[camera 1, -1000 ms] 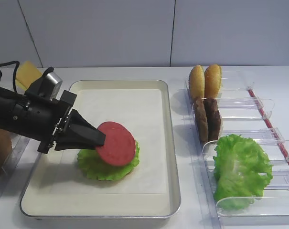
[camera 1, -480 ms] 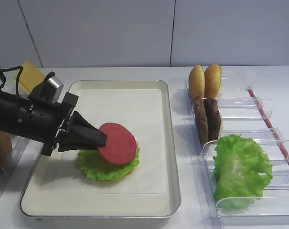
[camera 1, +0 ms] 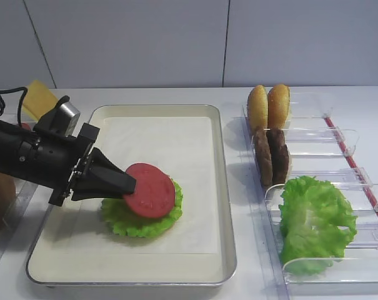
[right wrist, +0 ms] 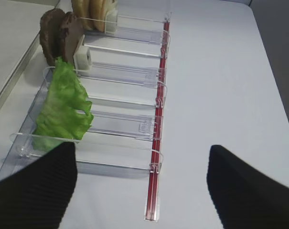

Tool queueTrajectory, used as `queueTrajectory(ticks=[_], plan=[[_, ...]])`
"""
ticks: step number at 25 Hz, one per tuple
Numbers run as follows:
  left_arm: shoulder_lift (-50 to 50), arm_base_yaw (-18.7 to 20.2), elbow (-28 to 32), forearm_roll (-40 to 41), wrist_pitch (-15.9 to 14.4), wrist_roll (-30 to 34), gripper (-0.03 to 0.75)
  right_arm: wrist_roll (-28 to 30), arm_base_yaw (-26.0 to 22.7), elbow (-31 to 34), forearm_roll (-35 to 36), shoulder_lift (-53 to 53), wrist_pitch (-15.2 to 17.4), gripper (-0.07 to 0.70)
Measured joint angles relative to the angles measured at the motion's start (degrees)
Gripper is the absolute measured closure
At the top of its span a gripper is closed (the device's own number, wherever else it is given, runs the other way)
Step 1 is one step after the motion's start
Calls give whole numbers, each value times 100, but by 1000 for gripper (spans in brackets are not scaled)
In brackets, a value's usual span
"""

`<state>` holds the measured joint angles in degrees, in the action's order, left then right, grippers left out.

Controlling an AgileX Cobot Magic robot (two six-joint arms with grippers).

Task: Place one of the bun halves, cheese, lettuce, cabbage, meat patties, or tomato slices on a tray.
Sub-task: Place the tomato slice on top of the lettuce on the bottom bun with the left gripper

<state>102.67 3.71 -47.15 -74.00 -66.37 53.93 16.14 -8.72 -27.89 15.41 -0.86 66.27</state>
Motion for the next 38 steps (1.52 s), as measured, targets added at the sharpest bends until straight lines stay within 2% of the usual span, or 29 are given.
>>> queueTrajectory(ticks=[22, 33, 38], plan=[[143, 0, 0, 26, 10, -248, 640, 0, 0, 0, 0, 0, 0, 69], [143, 0, -523, 1024, -10, -1202, 498, 0, 0, 0, 0, 0, 0, 69], [143, 0, -796, 1785, 17, -1750, 475, 0, 0, 0, 0, 0, 0, 69]])
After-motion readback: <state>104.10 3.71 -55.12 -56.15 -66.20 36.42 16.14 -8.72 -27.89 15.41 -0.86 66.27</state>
